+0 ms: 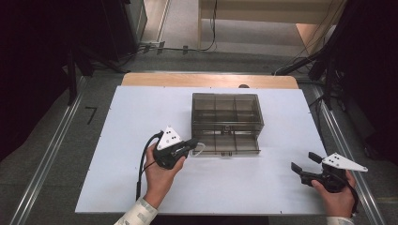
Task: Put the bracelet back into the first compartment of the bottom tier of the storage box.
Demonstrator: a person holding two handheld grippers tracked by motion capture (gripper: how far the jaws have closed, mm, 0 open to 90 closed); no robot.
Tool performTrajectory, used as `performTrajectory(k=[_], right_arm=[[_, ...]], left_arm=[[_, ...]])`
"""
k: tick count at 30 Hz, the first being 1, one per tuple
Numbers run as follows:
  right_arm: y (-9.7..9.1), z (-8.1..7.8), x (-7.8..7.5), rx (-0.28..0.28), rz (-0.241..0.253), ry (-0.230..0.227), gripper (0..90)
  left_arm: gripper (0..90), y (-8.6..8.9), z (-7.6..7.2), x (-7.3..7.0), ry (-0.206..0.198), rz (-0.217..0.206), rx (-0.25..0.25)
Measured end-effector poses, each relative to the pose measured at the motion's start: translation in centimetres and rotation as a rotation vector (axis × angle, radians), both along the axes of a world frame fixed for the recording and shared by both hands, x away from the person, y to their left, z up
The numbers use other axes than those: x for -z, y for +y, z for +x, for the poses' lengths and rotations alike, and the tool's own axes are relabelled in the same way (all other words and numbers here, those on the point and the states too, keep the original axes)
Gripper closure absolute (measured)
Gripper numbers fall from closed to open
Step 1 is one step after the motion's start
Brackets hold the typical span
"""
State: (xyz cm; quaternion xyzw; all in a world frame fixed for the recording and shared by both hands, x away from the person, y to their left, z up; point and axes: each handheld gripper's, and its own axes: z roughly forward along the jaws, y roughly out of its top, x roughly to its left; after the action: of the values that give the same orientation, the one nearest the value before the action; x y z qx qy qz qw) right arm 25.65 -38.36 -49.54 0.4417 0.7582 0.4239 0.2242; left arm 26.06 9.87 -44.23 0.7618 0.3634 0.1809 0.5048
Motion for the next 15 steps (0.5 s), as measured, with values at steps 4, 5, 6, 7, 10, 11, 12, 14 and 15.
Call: performTrajectory(k=[4,5,6,7,10,11,12,14,15], right_arm=[[0.0,0.0,0.0,-0.001,0.000,0.001,13.7],[0.0,0.0,0.0,-0.001,0.000,0.000,13.7],[0.0,0.0,0.0,0.000,0.000,0.001,13.7],[0.0,0.0,0.0,-0.001,0.002,0.000,13.7],[0.0,0.0,0.1,-0.002,0.000,0.000,13.7],[0.0,0.0,0.1,0.000,0.001,0.003,13.7],[0.1,0.0,0.1,0.000,0.001,0.003,13.7],[0.1,0.0,0.1,0.001,0.000,0.005,13.7],[0.1,0.0,0.1,-0.001,-0.002,0.005,13.7]], left_arm=[[88.4,-0.2,0.3,-0.2,-0.003,-0.004,0.000],[88.4,-0.2,0.4,-0.2,-0.003,-0.004,0.001],[88.4,-0.3,0.5,-0.1,-0.004,-0.002,-0.001],[88.4,-0.3,0.6,-0.1,-0.001,-0.002,-0.002],[88.4,-0.5,0.9,0.1,-0.001,-0.002,-0.002],[88.4,-0.5,1.0,0.1,-0.003,-0.002,-0.004],[88.4,-0.5,1.1,0.1,-0.002,-0.003,-0.005],[88.4,-0.6,1.2,0.0,-0.004,-0.005,-0.005],[88.4,-0.7,1.3,0.0,-0.006,-0.007,-0.005]])
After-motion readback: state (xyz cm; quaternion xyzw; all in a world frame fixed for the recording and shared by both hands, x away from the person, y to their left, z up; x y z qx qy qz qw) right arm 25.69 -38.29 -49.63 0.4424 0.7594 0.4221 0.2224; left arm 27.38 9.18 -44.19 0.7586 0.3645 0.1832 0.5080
